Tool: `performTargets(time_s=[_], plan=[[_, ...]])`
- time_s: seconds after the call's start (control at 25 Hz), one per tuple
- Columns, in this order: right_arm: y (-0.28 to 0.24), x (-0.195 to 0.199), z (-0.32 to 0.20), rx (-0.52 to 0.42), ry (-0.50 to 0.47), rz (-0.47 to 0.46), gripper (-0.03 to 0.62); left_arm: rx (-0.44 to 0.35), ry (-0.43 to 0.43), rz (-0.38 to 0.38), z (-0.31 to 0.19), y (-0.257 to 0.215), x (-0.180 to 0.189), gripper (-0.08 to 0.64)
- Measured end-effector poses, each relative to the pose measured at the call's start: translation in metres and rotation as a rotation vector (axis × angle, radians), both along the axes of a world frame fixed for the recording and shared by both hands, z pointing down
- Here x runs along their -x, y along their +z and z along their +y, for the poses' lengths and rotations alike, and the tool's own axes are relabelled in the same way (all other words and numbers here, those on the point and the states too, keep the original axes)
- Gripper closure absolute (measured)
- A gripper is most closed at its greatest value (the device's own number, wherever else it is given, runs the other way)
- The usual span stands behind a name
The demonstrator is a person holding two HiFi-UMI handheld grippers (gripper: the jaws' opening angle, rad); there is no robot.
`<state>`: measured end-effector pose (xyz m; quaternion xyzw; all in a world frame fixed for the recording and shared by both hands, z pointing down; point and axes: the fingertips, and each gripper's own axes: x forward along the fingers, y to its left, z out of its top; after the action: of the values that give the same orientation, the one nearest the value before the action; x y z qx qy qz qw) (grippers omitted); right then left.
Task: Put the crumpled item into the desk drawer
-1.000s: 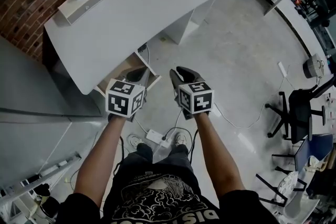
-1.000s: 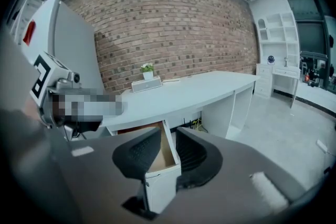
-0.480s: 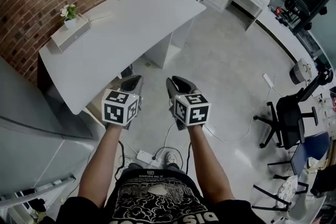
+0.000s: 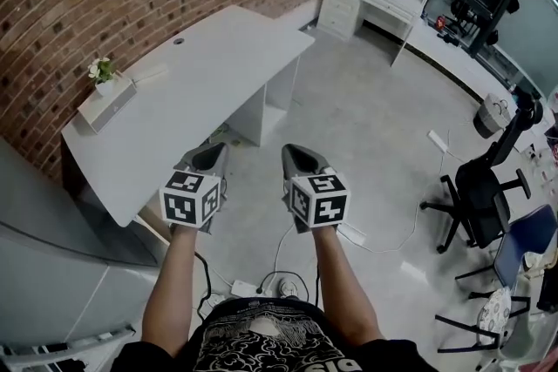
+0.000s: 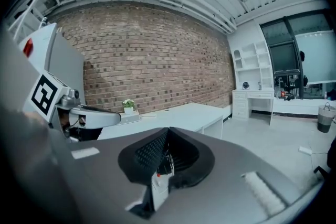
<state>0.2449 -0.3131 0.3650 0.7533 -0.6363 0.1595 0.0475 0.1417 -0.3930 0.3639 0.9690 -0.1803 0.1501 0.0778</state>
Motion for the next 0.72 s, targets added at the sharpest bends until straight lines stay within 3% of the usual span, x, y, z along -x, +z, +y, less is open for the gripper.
performTargets(time_s=[0.72], plan=[[-0.035, -0.031, 0.027, -0.05, 0.041, 0.031, 0.591, -0.031, 0.031, 0.031, 0.018, -0.027, -0.025, 0.561]])
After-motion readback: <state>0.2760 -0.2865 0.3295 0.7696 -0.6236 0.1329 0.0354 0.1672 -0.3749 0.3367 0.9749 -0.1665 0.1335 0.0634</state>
